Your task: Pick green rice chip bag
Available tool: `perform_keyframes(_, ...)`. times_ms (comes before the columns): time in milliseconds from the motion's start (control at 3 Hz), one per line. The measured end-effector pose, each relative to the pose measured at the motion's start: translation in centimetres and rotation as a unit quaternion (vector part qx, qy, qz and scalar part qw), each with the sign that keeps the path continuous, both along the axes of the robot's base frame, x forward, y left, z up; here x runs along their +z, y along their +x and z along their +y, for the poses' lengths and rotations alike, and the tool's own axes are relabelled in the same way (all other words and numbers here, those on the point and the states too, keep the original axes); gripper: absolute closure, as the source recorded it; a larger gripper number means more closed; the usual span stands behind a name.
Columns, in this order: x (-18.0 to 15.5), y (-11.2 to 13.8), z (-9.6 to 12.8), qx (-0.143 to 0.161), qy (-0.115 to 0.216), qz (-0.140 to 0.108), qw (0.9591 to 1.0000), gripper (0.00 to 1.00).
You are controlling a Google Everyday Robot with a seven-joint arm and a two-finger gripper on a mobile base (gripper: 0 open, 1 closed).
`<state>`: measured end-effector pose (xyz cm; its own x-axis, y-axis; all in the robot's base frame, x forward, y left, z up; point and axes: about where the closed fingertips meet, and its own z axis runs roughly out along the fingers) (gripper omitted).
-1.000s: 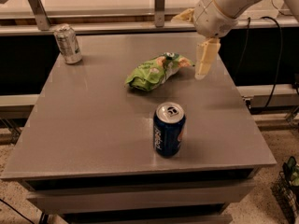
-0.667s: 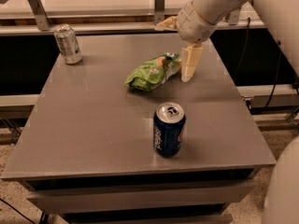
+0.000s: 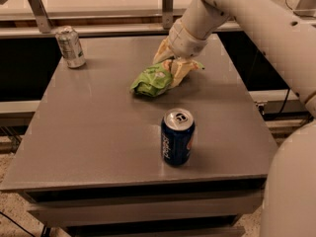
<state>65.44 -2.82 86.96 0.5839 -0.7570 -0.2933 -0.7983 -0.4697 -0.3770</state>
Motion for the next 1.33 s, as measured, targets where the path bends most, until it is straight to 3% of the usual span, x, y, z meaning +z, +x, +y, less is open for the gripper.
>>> perform_keyframes(333,0.6,-0.1,0.8,-0.003,0.005,-0.017,0.9998,0.64)
perform_keyframes(667,3.6,-0.1,0.9,-0.026,0.030,-0.046,0.9982,0.87)
perform_keyframes(1000,8.1,-0.9,0.5,-0.045,0.066,-0.076,0.9939,1.00)
perform_keyframes(1333,8.4,-0.9,0.5,-0.046,0.068,-0.078,0.9936,1.00)
